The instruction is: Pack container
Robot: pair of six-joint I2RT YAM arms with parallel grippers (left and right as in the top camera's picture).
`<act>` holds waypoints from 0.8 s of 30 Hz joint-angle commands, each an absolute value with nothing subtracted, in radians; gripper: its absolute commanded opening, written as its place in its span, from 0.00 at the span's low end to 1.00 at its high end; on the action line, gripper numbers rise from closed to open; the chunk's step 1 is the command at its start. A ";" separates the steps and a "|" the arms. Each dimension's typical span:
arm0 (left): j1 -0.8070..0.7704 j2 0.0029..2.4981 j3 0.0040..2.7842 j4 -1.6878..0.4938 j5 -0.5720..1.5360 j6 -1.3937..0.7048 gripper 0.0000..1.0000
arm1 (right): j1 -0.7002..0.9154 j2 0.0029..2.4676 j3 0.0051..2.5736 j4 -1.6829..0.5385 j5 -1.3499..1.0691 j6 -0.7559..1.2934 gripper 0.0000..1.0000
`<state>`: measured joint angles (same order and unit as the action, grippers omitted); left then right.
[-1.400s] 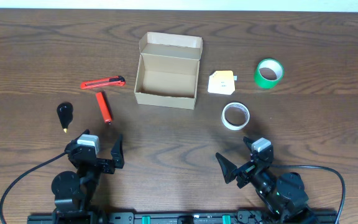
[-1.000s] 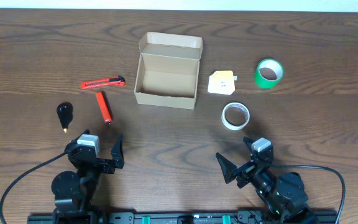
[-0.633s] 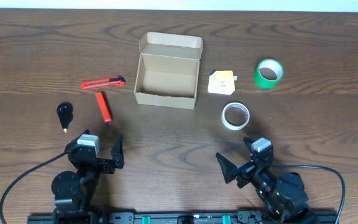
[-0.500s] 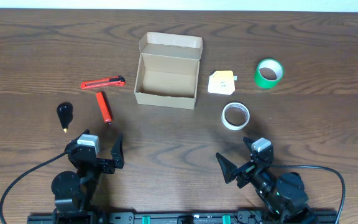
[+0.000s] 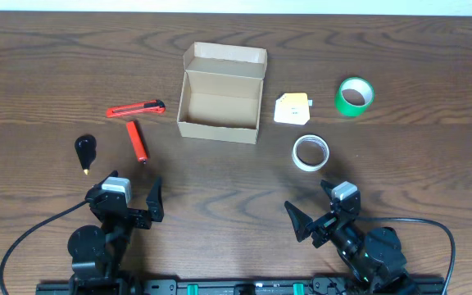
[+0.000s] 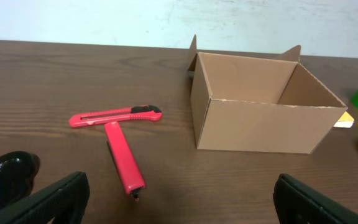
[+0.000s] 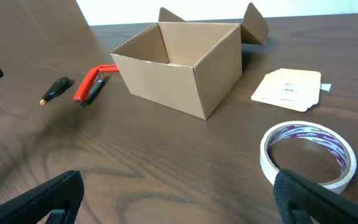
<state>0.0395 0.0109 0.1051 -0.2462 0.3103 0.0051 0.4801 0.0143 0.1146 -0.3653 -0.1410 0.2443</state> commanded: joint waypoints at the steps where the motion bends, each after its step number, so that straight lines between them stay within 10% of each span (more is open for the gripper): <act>1: 0.046 0.004 0.080 -0.250 0.306 0.022 0.95 | 0.486 0.006 0.109 -0.363 -0.135 0.231 0.99; 24: 0.046 0.004 0.080 -0.250 0.306 0.022 0.95 | 0.485 0.006 0.109 -0.363 -0.230 0.369 0.99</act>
<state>0.0395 0.0109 0.1051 -0.2462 0.3103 0.0051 0.4801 0.0143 0.1146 -0.3641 -0.1833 0.2909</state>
